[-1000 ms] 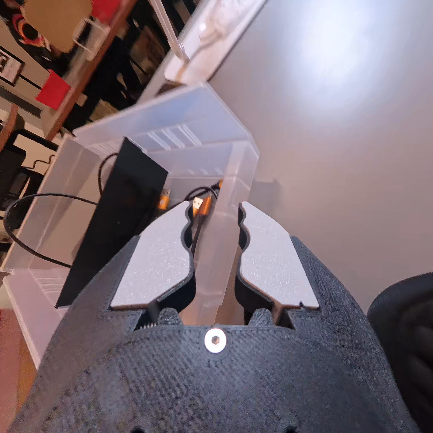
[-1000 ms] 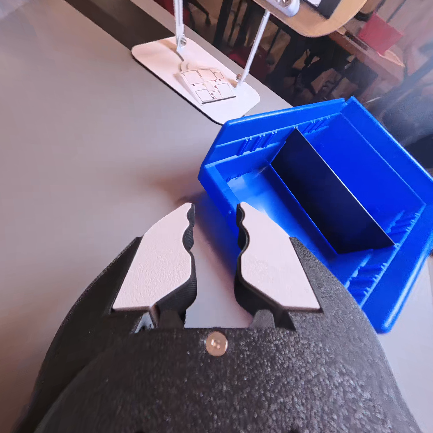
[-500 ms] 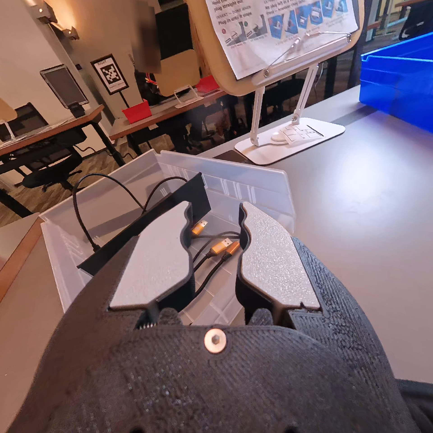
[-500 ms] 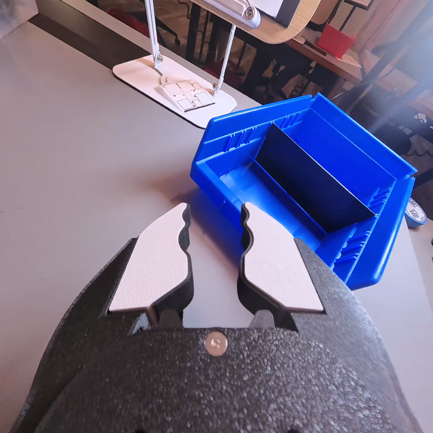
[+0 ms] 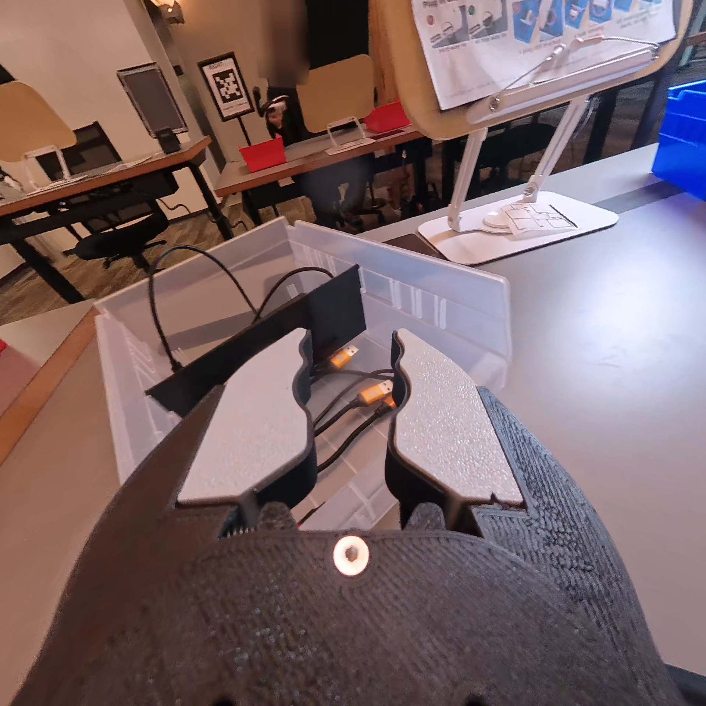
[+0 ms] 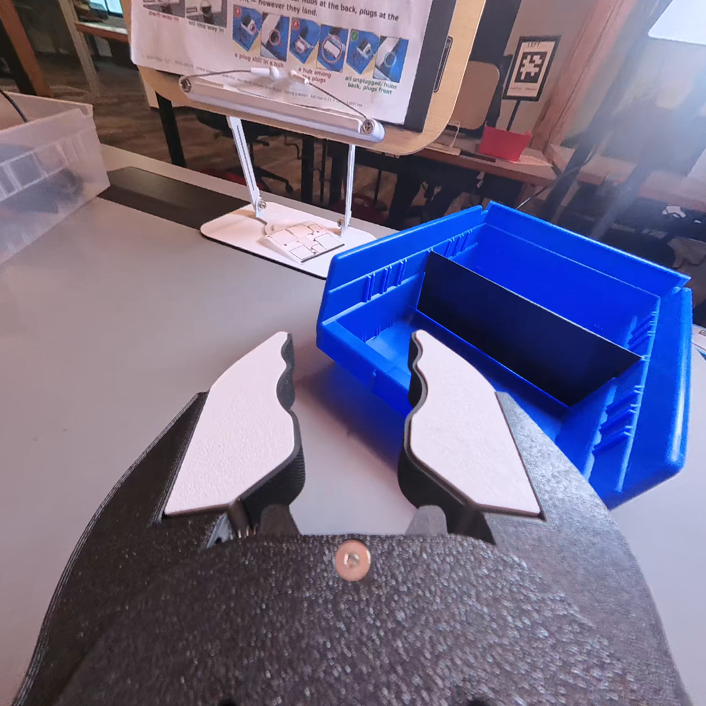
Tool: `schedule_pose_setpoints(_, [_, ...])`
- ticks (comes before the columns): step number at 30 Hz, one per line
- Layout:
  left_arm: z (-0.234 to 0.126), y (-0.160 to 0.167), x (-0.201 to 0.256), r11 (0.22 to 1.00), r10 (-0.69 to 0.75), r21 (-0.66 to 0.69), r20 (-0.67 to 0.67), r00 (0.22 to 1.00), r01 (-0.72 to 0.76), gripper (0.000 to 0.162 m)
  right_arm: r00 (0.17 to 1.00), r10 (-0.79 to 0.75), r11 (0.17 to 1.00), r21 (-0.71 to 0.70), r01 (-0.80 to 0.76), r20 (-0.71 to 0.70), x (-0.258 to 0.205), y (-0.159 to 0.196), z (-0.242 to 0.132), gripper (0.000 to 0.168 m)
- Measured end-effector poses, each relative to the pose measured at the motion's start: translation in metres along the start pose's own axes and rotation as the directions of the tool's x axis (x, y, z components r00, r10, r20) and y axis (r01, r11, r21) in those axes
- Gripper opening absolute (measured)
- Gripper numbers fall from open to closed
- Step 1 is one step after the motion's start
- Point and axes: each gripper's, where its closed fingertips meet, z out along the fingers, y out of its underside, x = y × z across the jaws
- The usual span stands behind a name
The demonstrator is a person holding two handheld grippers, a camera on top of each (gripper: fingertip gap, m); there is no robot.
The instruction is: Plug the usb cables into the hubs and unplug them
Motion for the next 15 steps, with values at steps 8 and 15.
schedule_pose_setpoints(8, [-0.003,-0.043,-0.057,0.986,0.078,-0.152,0.045,0.996,-0.071,0.027,0.994,-0.029,0.999,0.035,0.025,0.104,-0.023,-0.007,-0.005,0.053])
schedule_pose_setpoints(15, [0.056,-0.036,-0.095,0.880,0.192,-0.415,-0.131,0.973,-0.230,0.030,0.988,-0.047,0.999,0.018,0.045,0.148,-0.032,-0.003,-0.005,0.049])
